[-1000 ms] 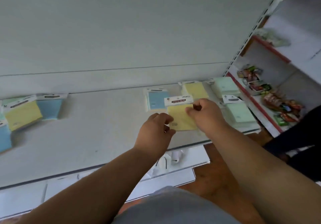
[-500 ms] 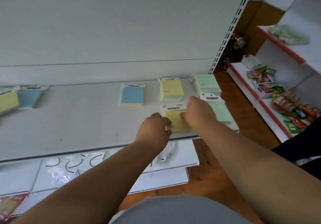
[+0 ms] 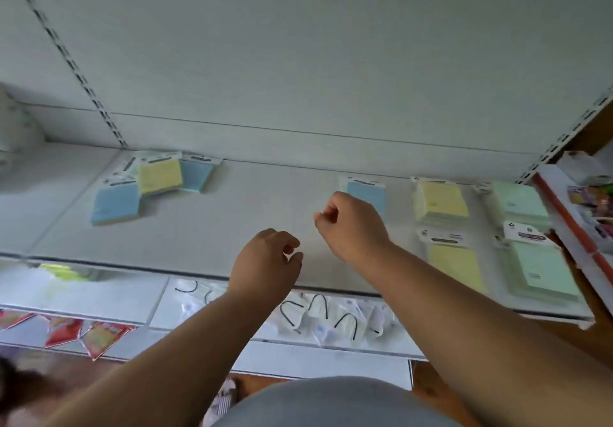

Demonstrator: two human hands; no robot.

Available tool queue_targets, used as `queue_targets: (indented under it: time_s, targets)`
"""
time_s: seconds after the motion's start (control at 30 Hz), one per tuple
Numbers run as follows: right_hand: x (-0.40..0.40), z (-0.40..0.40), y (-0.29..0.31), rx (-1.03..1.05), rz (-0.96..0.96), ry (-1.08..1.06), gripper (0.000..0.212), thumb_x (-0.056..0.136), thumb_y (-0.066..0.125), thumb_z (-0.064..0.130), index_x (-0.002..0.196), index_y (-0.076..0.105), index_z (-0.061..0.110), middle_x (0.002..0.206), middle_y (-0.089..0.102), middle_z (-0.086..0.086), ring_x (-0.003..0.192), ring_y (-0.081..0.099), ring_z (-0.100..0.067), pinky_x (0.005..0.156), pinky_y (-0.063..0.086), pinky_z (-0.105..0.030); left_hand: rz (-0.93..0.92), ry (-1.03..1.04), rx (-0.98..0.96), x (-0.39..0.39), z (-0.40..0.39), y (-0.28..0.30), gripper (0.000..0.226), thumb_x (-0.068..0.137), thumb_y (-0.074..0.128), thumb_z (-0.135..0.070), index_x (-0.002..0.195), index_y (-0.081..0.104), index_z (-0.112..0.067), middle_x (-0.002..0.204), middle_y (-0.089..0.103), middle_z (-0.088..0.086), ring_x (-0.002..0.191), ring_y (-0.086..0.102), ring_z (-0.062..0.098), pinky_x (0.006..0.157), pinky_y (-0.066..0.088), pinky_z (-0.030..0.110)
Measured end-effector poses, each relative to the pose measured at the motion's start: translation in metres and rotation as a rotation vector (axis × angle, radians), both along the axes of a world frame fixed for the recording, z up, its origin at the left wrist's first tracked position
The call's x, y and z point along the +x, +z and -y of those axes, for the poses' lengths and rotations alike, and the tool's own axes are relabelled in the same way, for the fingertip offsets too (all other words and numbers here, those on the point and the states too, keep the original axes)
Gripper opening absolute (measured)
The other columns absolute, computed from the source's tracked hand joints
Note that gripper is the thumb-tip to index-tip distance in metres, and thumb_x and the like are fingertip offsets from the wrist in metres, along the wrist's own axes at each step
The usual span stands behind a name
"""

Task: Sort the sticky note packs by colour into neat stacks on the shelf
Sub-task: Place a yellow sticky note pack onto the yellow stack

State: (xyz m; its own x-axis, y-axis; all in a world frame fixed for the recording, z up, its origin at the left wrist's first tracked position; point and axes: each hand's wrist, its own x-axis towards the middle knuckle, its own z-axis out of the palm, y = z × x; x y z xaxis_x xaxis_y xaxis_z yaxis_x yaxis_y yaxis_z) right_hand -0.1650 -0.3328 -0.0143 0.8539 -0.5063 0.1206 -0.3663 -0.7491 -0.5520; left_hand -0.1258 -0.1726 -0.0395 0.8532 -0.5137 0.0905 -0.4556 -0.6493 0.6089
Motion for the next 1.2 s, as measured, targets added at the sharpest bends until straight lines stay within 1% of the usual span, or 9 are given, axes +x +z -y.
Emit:
queue_targets:
  time_s: [0.27, 0.37, 0.53, 0.63, 0.7, 0.8, 0.93, 1.03, 1.2]
  targets:
    - [0.138, -0.134, -0.013, 0.151, 0.037, 0.111, 0.022, 0.082, 0.060, 0.036, 0.069, 0.048, 0.024, 0.065, 0.056, 0.009, 0.062, 0.051, -0.009, 0.051, 0.035, -0.022, 0.009, 0.155, 0.039, 0.125, -0.127, 0.004, 0.020, 0.082, 0.064, -0.027, 0.101, 0.069, -0.025, 0.089, 0.058, -0.011, 0.073, 0.054, 0.006, 0.071, 0.040, 0.021]
    - [0.177, -0.166, -0.014, 0.220, 0.071, 0.129, 0.017, 0.084, 0.062, 0.034, 0.081, 0.057, 0.018, 0.084, 0.064, 0.005, 0.078, 0.057, -0.016, 0.064, 0.042, -0.026, 0.002, 0.197, 0.019, 0.165, -0.161, 0.010, 0.029, 0.081, 0.064, -0.029, 0.111, 0.065, -0.025, 0.104, 0.061, -0.006, 0.076, 0.059, 0.008, 0.074, 0.043, 0.023]
    - [0.224, -0.182, -0.014, 0.256, -0.094, 0.069, 0.036, 0.090, 0.057, 0.041, 0.118, 0.058, 0.019, 0.122, 0.058, -0.006, 0.114, 0.056, -0.024, 0.088, 0.040, -0.028, -0.067, 0.142, 0.213, 0.214, -0.177, 0.011, 0.061, 0.085, 0.058, -0.040, 0.139, 0.042, -0.018, 0.141, 0.046, 0.003, 0.123, 0.050, 0.023, 0.097, 0.041, 0.034]
    - [0.237, -0.183, -0.018, 0.333, -0.194, 0.040, 0.018, 0.089, 0.055, 0.039, 0.083, 0.046, 0.025, 0.092, 0.055, -0.009, 0.094, 0.064, -0.031, 0.074, 0.045, -0.033, -0.196, 0.124, 0.166, 0.223, -0.169, 0.013, 0.043, 0.085, 0.058, -0.036, 0.124, 0.055, -0.017, 0.122, 0.059, 0.001, 0.099, 0.063, 0.026, 0.088, 0.051, 0.034]
    - [0.239, -0.180, -0.021, 0.440, -0.173, -0.026, 0.016, 0.087, 0.059, 0.037, 0.080, 0.047, 0.030, 0.088, 0.054, -0.009, 0.084, 0.062, -0.029, 0.072, 0.044, -0.033, -0.373, 0.204, -0.041, 0.226, -0.165, 0.015, 0.016, 0.085, 0.059, -0.029, 0.098, 0.061, -0.019, 0.097, 0.061, -0.003, 0.073, 0.069, 0.023, 0.071, 0.056, 0.031]
    - [0.231, -0.175, -0.021, 0.671, -0.048, -0.133, 0.019, 0.086, 0.066, 0.029, 0.073, 0.057, 0.018, 0.067, 0.051, -0.005, 0.061, 0.047, -0.023, 0.057, 0.036, -0.031, -0.621, 0.337, -0.287, 0.230, -0.163, 0.015, 0.012, 0.086, 0.060, -0.021, 0.086, 0.062, -0.009, 0.065, 0.055, -0.002, 0.041, 0.057, 0.011, 0.039, 0.038, 0.016]
    - [0.205, -0.161, -0.015, 0.738, 0.087, -0.136, 0.014, 0.082, 0.069, 0.026, 0.088, 0.064, 0.015, 0.065, 0.053, 0.004, 0.052, 0.043, -0.012, 0.054, 0.031, -0.024, -0.775, 0.385, -0.437, 0.222, -0.152, 0.018, 0.010, 0.082, 0.066, -0.009, 0.087, 0.071, -0.016, 0.066, 0.059, 0.001, 0.051, 0.045, 0.016, 0.047, 0.033, 0.021]
    - [0.174, -0.144, -0.009, 0.647, 0.114, -0.143, 0.015, 0.082, 0.067, 0.031, 0.091, 0.062, 0.021, 0.069, 0.058, 0.005, 0.050, 0.045, -0.011, 0.053, 0.035, -0.025, -0.639, 0.275, -0.380, 0.202, -0.135, 0.017, 0.019, 0.082, 0.066, -0.016, 0.094, 0.063, -0.031, 0.083, 0.066, -0.008, 0.060, 0.056, 0.012, 0.048, 0.041, 0.021]
    - [0.107, -0.107, -0.001, 0.441, 0.160, -0.223, 0.019, 0.085, 0.062, 0.044, 0.095, 0.058, 0.028, 0.078, 0.063, 0.004, 0.065, 0.056, -0.012, 0.058, 0.041, -0.025, -0.542, 0.011, -0.264, 0.151, -0.095, 0.011, 0.017, 0.085, 0.061, -0.031, 0.097, 0.056, -0.043, 0.072, 0.067, -0.007, 0.055, 0.059, 0.011, 0.050, 0.043, 0.023]
